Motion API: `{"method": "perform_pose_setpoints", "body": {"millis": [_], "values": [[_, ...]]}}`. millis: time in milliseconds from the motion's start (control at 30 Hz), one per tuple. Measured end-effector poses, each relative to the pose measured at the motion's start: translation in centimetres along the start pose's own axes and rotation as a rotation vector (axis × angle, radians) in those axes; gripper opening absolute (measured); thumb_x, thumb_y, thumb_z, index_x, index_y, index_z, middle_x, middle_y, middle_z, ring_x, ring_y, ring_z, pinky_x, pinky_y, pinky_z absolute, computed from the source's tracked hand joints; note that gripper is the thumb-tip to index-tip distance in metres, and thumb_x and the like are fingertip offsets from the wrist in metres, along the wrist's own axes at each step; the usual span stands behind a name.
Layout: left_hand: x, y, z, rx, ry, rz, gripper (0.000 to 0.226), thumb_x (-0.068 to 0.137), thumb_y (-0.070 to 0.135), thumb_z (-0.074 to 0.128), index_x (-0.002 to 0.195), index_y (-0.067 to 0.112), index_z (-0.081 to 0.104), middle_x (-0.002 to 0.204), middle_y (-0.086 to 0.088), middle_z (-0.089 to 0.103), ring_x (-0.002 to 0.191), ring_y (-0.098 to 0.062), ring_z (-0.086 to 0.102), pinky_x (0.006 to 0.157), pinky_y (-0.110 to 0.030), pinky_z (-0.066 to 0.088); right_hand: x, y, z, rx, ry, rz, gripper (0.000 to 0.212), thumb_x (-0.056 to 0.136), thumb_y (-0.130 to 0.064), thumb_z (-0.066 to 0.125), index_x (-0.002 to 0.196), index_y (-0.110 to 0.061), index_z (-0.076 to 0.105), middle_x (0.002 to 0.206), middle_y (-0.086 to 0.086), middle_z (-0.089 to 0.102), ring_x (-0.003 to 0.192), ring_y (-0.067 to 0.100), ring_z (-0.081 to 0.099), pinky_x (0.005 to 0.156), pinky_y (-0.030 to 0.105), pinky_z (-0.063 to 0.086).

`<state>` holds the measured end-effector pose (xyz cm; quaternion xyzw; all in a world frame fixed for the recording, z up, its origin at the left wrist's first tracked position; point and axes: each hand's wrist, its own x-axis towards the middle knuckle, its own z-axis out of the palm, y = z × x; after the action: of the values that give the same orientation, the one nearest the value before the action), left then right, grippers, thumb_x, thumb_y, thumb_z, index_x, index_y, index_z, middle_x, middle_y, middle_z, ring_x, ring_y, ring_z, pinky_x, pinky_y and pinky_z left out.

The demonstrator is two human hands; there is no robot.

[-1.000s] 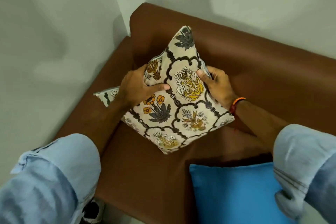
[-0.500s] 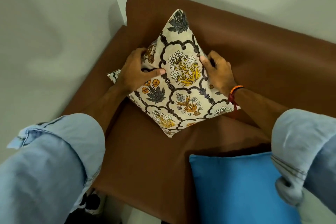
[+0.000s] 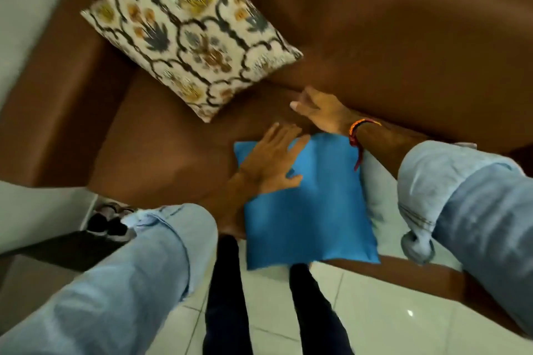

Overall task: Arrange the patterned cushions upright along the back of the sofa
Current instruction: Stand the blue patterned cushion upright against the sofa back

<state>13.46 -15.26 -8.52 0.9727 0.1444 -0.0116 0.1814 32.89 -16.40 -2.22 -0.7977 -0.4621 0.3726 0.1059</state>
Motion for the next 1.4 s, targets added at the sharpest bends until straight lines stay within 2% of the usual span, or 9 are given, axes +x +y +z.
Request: {"method": "perform_pose_setpoints", "body": {"millis": [133, 233, 333, 533, 700, 767, 867, 1067, 1400], "values": [[-4.1, 11.0, 10.3, 0.042, -0.146, -0.010, 0.117, 0.068, 0.073, 0.074, 0.157, 0.007, 0.038, 0.161, -0.023, 0.037, 0.154, -0.039, 0.031, 0.123, -0.068, 0.024, -4.5, 8.2, 2.4, -0.092, -0.175, 0.021, 0.041, 0.106, -0.039, 0.055, 0.114, -0.001, 0.064, 0.101, 0.011, 0.065, 0.087, 0.021, 0.060, 0.088, 0.035, 0.044], [-7.3, 16.0, 14.8, 0.112, -0.231, -0.095, 0.135, 0.063, 0.076, 0.073, 0.162, 0.000, 0.021, 0.169, -0.031, 0.013, 0.159, -0.045, 0.011, 0.120, -0.076, 0.015, -6.5, 12.9, 4.1, -0.169, -0.232, 0.014, 0.036, 0.107, -0.031, 0.053, 0.121, 0.000, 0.064, 0.127, 0.020, 0.062, 0.121, 0.035, 0.058, 0.111, 0.045, 0.041], [-7.3, 18.1, 15.9, 0.183, -0.241, -0.165, 0.102, 0.083, 0.046, 0.077, 0.161, 0.000, 0.028, 0.167, -0.030, 0.024, 0.156, -0.046, 0.022, 0.116, -0.075, 0.030, -7.6, 15.2, 5.3, -0.164, -0.228, -0.026, 0.032, 0.104, -0.011, 0.053, 0.135, -0.006, 0.059, 0.148, 0.015, 0.050, 0.144, 0.034, 0.044, 0.124, 0.043, 0.032], [-5.5, 15.5, 9.4, 0.196, -0.229, -0.145, 0.107, 0.080, 0.060, 0.071, 0.164, 0.012, 0.025, 0.170, -0.023, 0.020, 0.158, -0.042, 0.019, 0.117, -0.077, 0.022, -8.4, 17.5, 2.1, -0.274, -0.303, -0.276, 0.097, 0.080, 0.010, 0.059, 0.165, -0.022, 0.026, 0.172, 0.005, 0.028, 0.158, 0.028, 0.033, 0.127, 0.044, 0.036], [-1.6, 6.8, -2.7, 0.289, 0.309, -0.045, 0.078, 0.091, 0.057, 0.056, 0.152, 0.010, 0.040, 0.155, -0.031, 0.042, 0.144, -0.048, 0.041, 0.112, -0.078, 0.029, -9.8, 21.2, -0.5, -0.333, -0.121, -0.249, 0.124, 0.074, -0.038, 0.077, 0.154, -0.065, -0.014, 0.175, -0.015, 0.005, 0.163, 0.025, 0.019, 0.127, 0.055, 0.017], [0.5, 4.3, -6.3, 0.331, 0.240, -0.052, 0.096, 0.090, 0.077, 0.048, 0.159, 0.013, 0.029, 0.158, -0.029, 0.036, 0.142, -0.049, 0.040, 0.113, -0.073, 0.033, -8.5, 19.9, 0.2, 0.042, 0.022, -0.179, 0.128, 0.065, -0.046, 0.093, 0.155, -0.064, 0.005, 0.171, -0.019, 0.013, 0.163, 0.022, 0.019, 0.130, 0.049, 0.010], [3.5, 2.0, -8.3, 0.414, -0.133, -0.174, 0.128, 0.076, 0.095, 0.050, 0.166, 0.022, -0.006, 0.165, -0.021, 0.027, 0.137, -0.046, 0.046, 0.107, -0.063, 0.046, -4.5, 16.5, 0.3, 0.414, 0.150, -0.091, 0.085, 0.071, -0.025, 0.094, 0.145, -0.013, 0.055, 0.153, 0.014, 0.056, 0.144, 0.039, 0.051, 0.122, 0.060, 0.039], [8.1, -2.8, -11.6, 0.234, 0.148, -0.280, 0.111, 0.071, 0.073, 0.080, 0.154, 0.014, 0.037, 0.130, -0.017, 0.066, 0.110, -0.040, 0.069, 0.081, -0.052, 0.059, -0.2, 12.7, -4.4, 0.560, 0.156, -0.032, 0.056, 0.078, -0.015, 0.089, 0.128, -0.015, 0.065, 0.142, 0.014, 0.067, 0.136, 0.035, 0.060, 0.117, 0.058, 0.046], [14.2, -8.2, -11.9, -0.477, 0.129, -0.233, 0.092, 0.079, 0.064, 0.078, 0.155, 0.028, 0.041, 0.144, 0.005, 0.062, 0.128, -0.013, 0.060, 0.109, -0.041, 0.053, 2.1, 10.3, -13.2, 0.331, 0.321, -0.104, 0.057, 0.081, -0.027, 0.087, 0.134, -0.016, 0.068, 0.136, 0.006, 0.072, 0.128, 0.023, 0.066, 0.105, 0.032, 0.052]]}}
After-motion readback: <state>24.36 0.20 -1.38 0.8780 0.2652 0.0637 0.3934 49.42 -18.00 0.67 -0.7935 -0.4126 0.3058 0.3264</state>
